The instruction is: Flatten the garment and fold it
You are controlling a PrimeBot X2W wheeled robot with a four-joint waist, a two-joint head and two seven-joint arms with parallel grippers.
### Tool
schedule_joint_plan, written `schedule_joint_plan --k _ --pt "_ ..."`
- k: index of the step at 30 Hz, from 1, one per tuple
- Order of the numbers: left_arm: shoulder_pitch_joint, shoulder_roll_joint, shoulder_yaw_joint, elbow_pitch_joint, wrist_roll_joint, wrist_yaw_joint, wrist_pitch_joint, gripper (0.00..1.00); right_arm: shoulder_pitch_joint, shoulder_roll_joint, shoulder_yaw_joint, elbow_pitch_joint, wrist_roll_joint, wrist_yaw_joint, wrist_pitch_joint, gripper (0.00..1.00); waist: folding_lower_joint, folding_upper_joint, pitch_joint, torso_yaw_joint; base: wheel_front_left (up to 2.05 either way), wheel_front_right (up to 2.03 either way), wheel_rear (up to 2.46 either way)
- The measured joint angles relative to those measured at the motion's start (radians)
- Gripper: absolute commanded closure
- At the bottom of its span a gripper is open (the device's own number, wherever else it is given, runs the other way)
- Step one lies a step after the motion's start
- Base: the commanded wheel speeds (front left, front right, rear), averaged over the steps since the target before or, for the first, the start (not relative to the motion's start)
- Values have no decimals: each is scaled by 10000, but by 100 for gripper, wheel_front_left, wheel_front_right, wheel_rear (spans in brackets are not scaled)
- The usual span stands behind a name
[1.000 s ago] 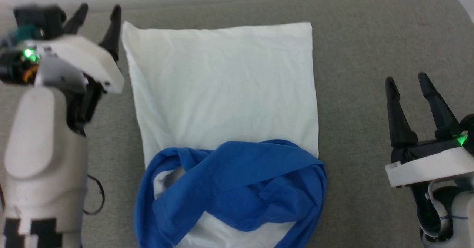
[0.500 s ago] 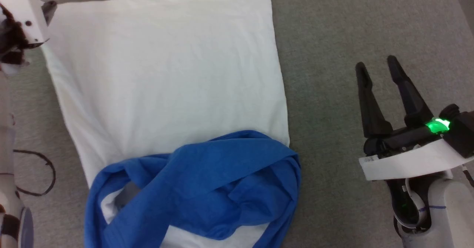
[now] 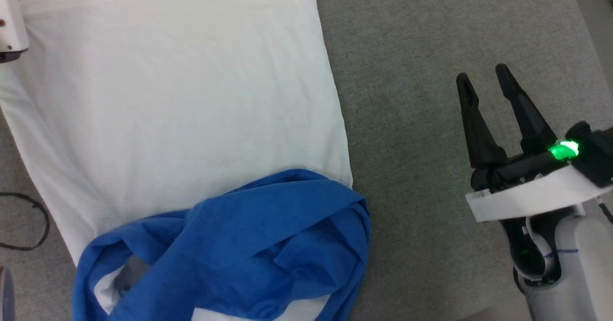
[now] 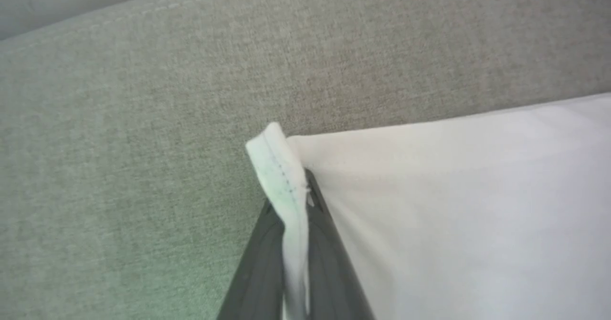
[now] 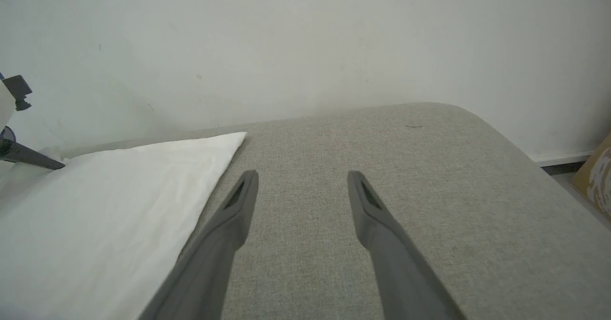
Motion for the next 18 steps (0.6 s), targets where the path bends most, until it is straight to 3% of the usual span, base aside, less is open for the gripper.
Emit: schedule_joint_plan --k 7,13,18 --pt "244 -301 -171 -228 36 138 -988 100 -2045 -698 339 1126 1114 0 903 0 4 0 -93 395 0 0 0" --pt "142 -853 -675 -265 337 25 -2222 100 -5252 -1542 1241 3703 2215 0 2614 0 5 0 -113 1063 0 0 0" --pt "-317 -1417 -1016 -221 395 -155 -3463 100 -7322 -1785 2257 5731 2930 0 4109 0 5 0 -29 1759 0 0 0"
